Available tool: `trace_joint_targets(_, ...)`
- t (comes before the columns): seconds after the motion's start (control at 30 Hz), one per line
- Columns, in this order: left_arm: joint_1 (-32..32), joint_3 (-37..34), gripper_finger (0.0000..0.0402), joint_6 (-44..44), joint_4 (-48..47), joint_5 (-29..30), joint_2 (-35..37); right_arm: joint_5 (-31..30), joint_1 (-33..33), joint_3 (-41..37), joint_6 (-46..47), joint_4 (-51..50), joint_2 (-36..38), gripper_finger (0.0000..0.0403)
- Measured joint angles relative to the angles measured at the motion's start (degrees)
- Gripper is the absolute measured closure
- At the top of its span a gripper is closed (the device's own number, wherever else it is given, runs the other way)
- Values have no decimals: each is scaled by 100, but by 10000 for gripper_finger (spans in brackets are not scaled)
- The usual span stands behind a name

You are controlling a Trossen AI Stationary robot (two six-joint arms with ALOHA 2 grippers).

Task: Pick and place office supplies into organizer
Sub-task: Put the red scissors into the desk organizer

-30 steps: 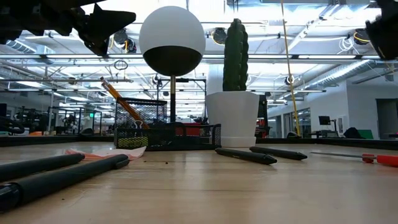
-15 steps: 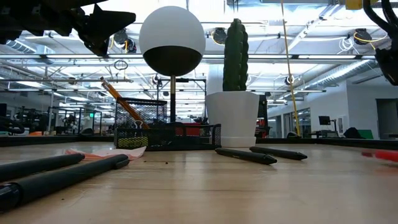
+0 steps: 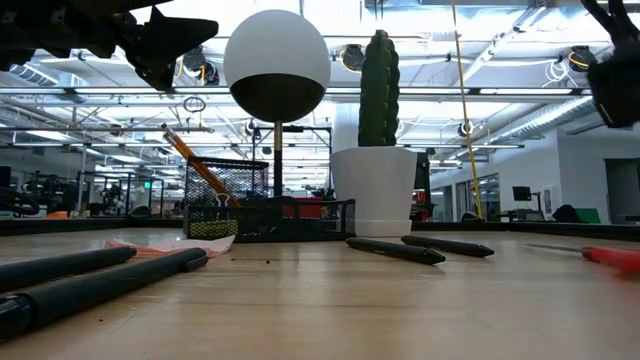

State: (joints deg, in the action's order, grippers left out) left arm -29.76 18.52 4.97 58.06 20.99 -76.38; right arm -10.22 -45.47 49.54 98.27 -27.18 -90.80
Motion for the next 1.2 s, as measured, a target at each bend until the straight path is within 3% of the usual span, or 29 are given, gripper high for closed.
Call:
trace_joint_targets(0.17,0,0,176,0,0,0,0,-471,68,0,-406,389,-2,314)
trace_joint_targets(0.27,0,0,176,-2,0,0,0,-432,132,0,-873,515,-2,314)
trace_joint_targets(0.63,62,0,176,12,0,2,0,603,30,0,-5209,1604,-2,314)
trace_joint_targets(1.03,159,0,176,179,-86,2,-2,146,37,0,-6217,925,-143,314)
trace_joint_targets(1.2,157,0,176,195,-88,2,-2,338,3,19,-6289,1026,-499,314)
